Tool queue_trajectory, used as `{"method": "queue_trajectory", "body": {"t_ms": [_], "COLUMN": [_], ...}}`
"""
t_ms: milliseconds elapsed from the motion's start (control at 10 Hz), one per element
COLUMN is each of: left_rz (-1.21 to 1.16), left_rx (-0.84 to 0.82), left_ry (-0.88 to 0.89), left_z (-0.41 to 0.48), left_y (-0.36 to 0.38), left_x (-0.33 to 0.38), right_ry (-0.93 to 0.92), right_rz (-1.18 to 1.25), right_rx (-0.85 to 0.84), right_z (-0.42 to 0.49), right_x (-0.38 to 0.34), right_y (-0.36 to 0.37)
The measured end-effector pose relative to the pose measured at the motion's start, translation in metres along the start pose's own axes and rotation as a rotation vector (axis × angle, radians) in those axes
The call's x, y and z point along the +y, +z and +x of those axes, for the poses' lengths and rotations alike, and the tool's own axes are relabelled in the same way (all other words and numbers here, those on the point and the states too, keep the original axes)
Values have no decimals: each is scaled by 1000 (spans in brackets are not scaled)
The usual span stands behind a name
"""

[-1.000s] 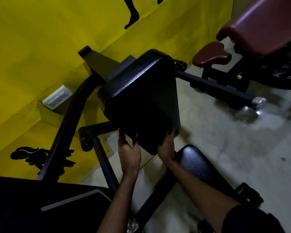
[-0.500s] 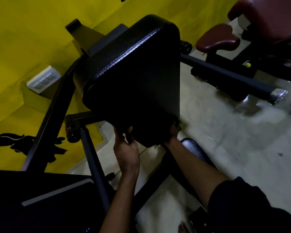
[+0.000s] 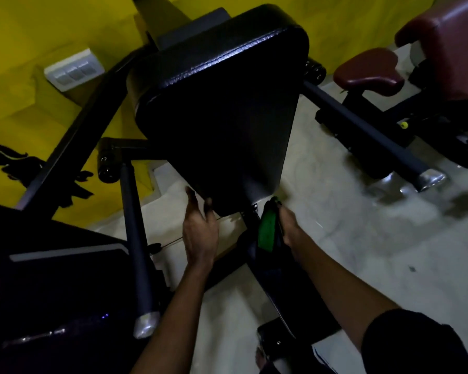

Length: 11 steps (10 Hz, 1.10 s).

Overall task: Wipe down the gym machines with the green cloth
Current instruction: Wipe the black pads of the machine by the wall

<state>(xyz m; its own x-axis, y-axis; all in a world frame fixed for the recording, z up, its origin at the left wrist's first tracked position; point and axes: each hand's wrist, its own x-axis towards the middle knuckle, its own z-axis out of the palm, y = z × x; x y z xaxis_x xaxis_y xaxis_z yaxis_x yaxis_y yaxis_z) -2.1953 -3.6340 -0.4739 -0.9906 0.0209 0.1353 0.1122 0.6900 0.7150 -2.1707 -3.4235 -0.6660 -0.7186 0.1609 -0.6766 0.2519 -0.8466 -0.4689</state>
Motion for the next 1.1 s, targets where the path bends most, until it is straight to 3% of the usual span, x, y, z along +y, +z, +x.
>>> {"method": "queue_trajectory", "body": {"t_ms": [100,300,400,500,700,900,1100], "left_rz": [1,58,85,130,267,278,310], "left_rx": [-104,-347,-460,-524,-659,-707,-699], "left_ry": [-6,-96,-175,-138,-117,-155,-181], "left_z": [-18,-68,-105,-129,-167,-193,-217], "left_y": [14,52,76,90,120,142,161], "left_x": [-23,-71,-98,-119,-146,-138,-137], "right_ry": [-364,-490,-491,-467,-585,-688,-719], "right_rz": [-1052,-1554,-1877,-2066,-2224,-2222,-2207], "right_rx": [574,389,147,8,-57,-199,-189], "right_z": [-46,-77,-80,-72,-72,-56,-38], "right_x": [-3,6,28,48,63,42,33], "right_y": [-3,-37,-67,-96,-112,-119,-104]}}
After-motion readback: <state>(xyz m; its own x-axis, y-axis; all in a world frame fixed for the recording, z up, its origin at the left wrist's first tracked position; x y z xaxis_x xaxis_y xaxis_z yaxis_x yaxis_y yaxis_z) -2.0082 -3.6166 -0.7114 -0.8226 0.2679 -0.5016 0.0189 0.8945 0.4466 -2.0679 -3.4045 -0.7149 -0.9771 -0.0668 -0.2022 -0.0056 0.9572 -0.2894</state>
